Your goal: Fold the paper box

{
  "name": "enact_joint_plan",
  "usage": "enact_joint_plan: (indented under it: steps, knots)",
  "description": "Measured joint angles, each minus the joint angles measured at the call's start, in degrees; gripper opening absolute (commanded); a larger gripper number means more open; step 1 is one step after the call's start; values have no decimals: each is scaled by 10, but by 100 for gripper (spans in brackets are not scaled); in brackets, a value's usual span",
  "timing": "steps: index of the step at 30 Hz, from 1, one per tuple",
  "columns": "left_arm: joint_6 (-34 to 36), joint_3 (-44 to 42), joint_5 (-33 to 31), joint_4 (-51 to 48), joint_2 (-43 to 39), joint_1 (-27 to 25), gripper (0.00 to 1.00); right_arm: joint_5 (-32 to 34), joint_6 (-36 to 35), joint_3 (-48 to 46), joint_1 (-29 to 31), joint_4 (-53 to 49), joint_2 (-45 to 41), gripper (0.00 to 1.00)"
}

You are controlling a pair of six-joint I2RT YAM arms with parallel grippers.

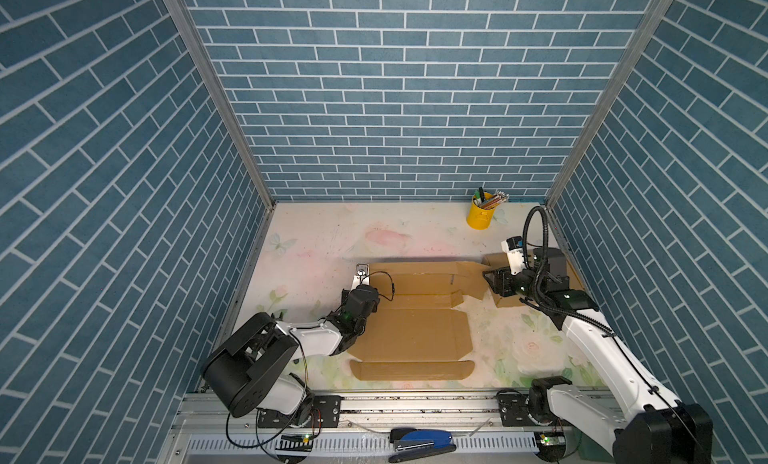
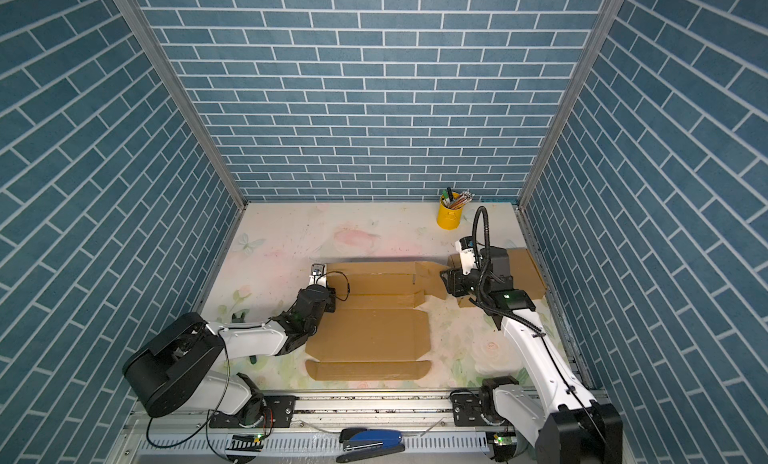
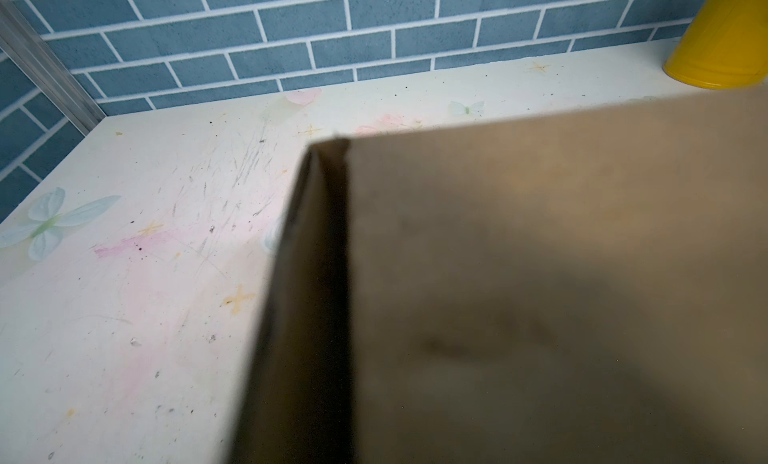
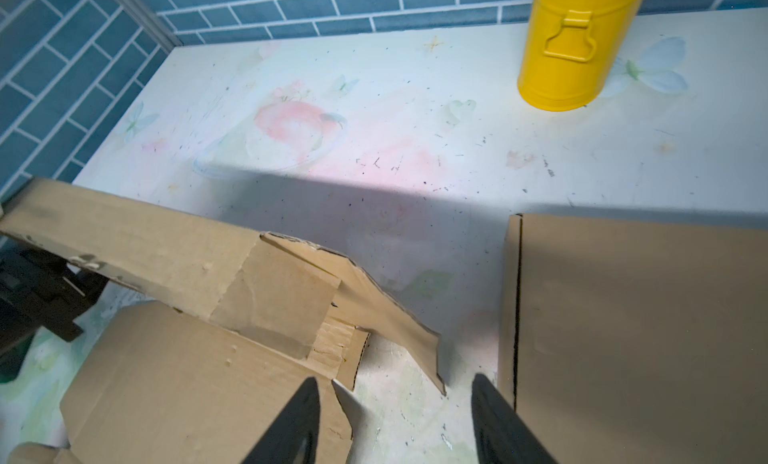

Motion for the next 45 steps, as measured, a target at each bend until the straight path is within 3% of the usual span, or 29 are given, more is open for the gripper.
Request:
enact_joint_plan:
  steps: [10,17,23,26,33,45]
  knots:
    - [0,4,6,-5,1,2,0,-47,-114,2,-11,2,104,52]
    - [0,10,8,-12,4,2,0,-95,-146,13,-12,-4,139,28]
    - [-6,13,7,-16,4,3,0,-96,-143,12,-12,12,120,7]
    - [-16,17,7,-24,4,3,0,-90,-141,12,-7,22,103,1]
    - [-34,25,2,-41,4,6,0,-36,-131,-4,32,31,62,0]
    - [-32,23,-15,-27,11,6,0,9,-43,-6,108,33,42,0]
